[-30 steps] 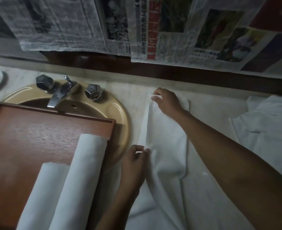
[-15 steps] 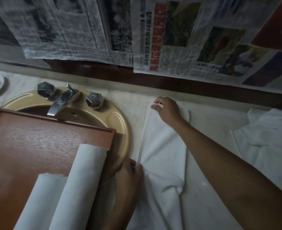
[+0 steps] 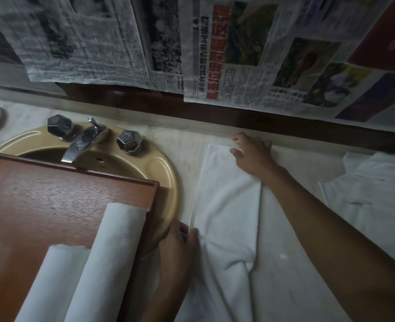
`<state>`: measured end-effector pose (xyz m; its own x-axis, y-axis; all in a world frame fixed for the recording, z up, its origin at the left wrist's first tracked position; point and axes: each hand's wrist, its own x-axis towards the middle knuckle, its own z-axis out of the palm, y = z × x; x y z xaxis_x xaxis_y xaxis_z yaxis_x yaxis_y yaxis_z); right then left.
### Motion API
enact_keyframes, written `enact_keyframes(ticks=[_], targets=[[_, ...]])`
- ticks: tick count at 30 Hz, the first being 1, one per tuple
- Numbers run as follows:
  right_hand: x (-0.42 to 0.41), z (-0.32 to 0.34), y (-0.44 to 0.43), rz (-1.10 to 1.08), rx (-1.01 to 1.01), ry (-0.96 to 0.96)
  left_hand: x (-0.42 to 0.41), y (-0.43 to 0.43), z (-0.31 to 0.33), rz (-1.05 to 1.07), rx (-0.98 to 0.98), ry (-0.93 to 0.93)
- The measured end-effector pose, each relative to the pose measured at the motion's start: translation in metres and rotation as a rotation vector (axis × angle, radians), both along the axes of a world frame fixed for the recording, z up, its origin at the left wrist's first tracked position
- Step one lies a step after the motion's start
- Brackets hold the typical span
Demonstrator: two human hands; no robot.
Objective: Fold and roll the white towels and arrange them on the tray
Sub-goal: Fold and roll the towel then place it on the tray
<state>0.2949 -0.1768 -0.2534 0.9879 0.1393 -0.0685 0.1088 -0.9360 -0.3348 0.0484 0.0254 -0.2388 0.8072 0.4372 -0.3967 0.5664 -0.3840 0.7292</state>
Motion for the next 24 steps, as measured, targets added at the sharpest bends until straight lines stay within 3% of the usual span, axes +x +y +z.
enact_keyframes(ticks=[4,8,11,14,16,20,24], targets=[[-0.004,0.003,-0.044,-0.041,0.08,0.023,0.001,-0.001,0.0,0.005,0.005,0.004],[-0.02,-0.005,-0.038,-0.122,0.136,-0.202,0.001,-0.001,0.0,0.004,0.013,0.032],[-0.051,-0.012,-0.002,0.072,0.111,-0.324,0.002,-0.002,0.001,-0.004,0.033,0.037],[-0.081,-0.026,0.032,0.344,-0.045,-0.16,0.002,-0.002,0.002,0.002,0.021,0.032],[-0.083,-0.034,0.035,0.37,-0.094,-0.105,0.002,-0.002,0.007,0.021,-0.043,0.063],[-0.062,-0.033,0.029,0.361,-0.133,-0.086,-0.008,-0.005,0.021,0.057,-0.476,0.139],[-0.058,-0.034,0.027,0.369,-0.139,-0.089,-0.02,0.0,0.016,0.069,-0.301,0.116]])
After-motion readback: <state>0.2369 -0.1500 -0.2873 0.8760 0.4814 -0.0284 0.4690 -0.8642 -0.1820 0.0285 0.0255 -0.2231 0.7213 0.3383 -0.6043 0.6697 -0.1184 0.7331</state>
